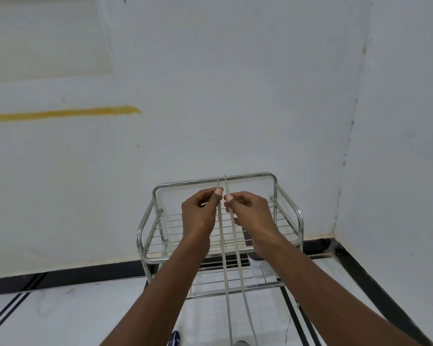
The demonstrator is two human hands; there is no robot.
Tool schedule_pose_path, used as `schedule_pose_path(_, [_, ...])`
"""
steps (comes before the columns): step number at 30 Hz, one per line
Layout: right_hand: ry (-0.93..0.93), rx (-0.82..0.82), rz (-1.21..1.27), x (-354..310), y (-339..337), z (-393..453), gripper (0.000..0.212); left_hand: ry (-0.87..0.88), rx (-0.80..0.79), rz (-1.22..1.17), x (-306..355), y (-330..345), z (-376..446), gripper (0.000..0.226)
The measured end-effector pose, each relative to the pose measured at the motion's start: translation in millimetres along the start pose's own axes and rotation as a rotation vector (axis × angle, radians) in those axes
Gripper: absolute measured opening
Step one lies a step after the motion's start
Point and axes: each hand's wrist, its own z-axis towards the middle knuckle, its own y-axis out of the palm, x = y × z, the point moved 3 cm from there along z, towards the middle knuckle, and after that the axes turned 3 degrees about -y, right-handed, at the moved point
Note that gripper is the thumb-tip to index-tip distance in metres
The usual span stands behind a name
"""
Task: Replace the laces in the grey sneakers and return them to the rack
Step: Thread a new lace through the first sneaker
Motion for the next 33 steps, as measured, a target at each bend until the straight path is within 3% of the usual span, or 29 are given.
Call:
schedule_pose_path(13, [0.008, -0.003, -0.069, 13.8, -10.9, -7.3, 0.011, -0.02, -0.012, 0.037, -17.2, -3.2, -4.5, 0.018])
schedule_pose_path(19, [0.113, -0.029, -0.231, 111.6, -24.6, -45.7, 0.01, -0.099, -0.031, 0.149, -117.6, -33.5, -40.7, 0.015])
schedule_pose_path(23, [0.312, -0.014, -0.265, 208.6, -41.8, -78.1, 0.008, -0.238, 0.079, 0.193, -215.7, -66.1, -75.1, 0.016])
schedule_pose_path(25, [0.414, 0.046, -0.269, 256.3, -53.4, -96.4, 0.008, -0.355, 0.155, 0.179, -263.6, -81.0, -94.2, 0.031])
schedule_pose_path(27, [0.516, 0.115, -0.256, 302.5, -62.8, -117.0, 0.009, -0.481, 0.229, 0.205, -304.5, -92.6, -117.6, 0.068])
schedule_pose_path(29, [0.6, 0.153, -0.291, 343.1, -67.9, -137.1, 0.036, -0.546, 0.294, 0.316, -339.5, -103.3, -139.5, 0.086])
schedule_pose_path(31, [0.618, 0.123, -0.426, 367.6, -71.1, -154.9, 0.049, -0.571, 0.306, 0.414, -359.9, -106.4, -158.8, 0.055])
schedule_pose_path(33, [0.634, 0.031, -0.506, 384.0, -68.3, -169.5, 0.043, -0.578, 0.187, 0.507, -374.9, -100.4, -172.1, 0.034])
